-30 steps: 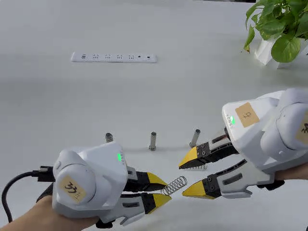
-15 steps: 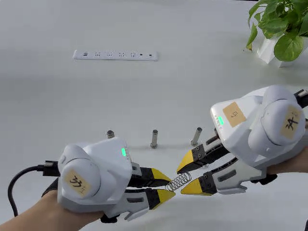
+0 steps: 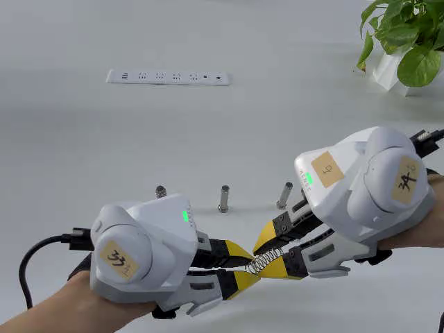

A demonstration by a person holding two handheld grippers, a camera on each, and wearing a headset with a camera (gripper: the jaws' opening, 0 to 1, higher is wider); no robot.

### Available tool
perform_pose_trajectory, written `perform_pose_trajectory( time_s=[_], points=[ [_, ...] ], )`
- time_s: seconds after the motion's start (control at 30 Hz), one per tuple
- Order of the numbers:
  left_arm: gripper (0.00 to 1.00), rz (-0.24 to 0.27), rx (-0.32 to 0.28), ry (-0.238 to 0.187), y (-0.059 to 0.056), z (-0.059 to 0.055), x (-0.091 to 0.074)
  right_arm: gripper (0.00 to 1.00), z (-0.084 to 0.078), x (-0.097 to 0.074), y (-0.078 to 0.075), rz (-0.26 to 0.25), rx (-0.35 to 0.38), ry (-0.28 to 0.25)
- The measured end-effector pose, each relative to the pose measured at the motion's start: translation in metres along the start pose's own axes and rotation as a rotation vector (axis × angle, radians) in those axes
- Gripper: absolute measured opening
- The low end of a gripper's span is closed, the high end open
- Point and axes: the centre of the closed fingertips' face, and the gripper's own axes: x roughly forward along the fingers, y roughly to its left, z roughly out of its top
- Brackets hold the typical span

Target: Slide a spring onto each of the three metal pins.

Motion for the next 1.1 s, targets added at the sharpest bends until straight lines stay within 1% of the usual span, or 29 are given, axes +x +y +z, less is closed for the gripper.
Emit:
perform_pose_trajectory(
  time_s=[0.23,0.53,0.8,0.93,1.1],
  points=[
    [0.07,0.003,-0.008,-0.003,0.001,0.000,0.000,0.08,-0.001,0.000,-0.001,0.001,-0.018,0.007],
    [0.07,0.009,-0.014,-0.011,0.000,0.001,-0.001,0.07,0.001,0.000,0.000,0.017,-0.021,0.018],
    [0.08,0.026,-0.026,-0.023,0.002,0.000,-0.003,0.07,0.003,0.001,-0.001,0.015,-0.024,0.021],
    [0.13,0.033,-0.032,-0.017,0.002,-0.004,-0.005,0.07,0.004,0.001,-0.004,0.006,-0.026,0.023],
    [0.23,0.071,-0.064,-0.023,0.007,-0.010,-0.010,0.07,0.004,0.001,-0.006,0.001,-0.032,0.029]
  ],
)
